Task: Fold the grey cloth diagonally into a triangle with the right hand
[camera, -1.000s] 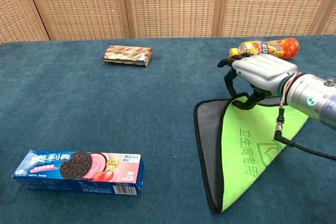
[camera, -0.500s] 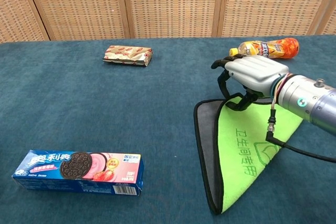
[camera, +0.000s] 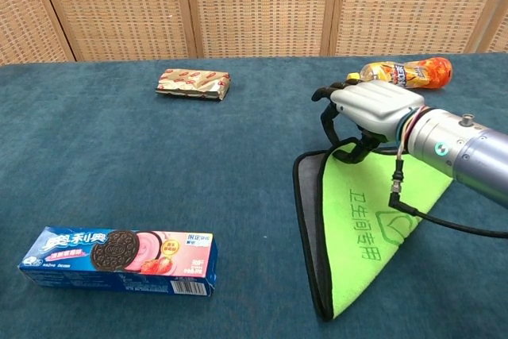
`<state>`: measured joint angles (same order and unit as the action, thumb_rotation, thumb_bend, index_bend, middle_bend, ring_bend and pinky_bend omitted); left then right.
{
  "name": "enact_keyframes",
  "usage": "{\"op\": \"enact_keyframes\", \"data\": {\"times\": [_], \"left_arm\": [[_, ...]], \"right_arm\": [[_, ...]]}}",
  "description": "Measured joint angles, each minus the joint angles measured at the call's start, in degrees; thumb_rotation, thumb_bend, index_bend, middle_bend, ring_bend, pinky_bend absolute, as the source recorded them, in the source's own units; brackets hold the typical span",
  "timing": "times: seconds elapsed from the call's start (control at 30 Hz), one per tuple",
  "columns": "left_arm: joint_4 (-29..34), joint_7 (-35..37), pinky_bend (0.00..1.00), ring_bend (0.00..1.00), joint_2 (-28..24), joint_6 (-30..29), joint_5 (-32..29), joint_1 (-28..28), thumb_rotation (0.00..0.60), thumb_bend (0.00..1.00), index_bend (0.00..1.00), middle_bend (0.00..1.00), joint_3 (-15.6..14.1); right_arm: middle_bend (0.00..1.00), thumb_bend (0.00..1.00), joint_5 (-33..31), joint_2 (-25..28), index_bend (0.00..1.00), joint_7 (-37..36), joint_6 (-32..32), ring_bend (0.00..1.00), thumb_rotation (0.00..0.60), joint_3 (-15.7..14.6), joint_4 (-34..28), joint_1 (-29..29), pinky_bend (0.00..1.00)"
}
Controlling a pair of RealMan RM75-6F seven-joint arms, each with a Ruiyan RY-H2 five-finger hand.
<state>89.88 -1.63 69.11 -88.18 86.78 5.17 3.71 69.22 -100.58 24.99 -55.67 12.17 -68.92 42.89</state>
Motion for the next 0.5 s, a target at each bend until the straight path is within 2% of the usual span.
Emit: {"op": "enact_keyframes", "data": {"times": [0.5], "left_arm": [[0.1, 0.0, 0.00, 0.00, -0.1, 0.1, -0.1, 0.1, 0.600, 0.15, 0.00, 0.00, 0.0]], "right_arm": [[0.10, 0.45, -0.1, -0.7, 0.61, 0.0, 0.2, 0.00, 0.600, 0.1, 0.2, 1.1, 0.00]]}}
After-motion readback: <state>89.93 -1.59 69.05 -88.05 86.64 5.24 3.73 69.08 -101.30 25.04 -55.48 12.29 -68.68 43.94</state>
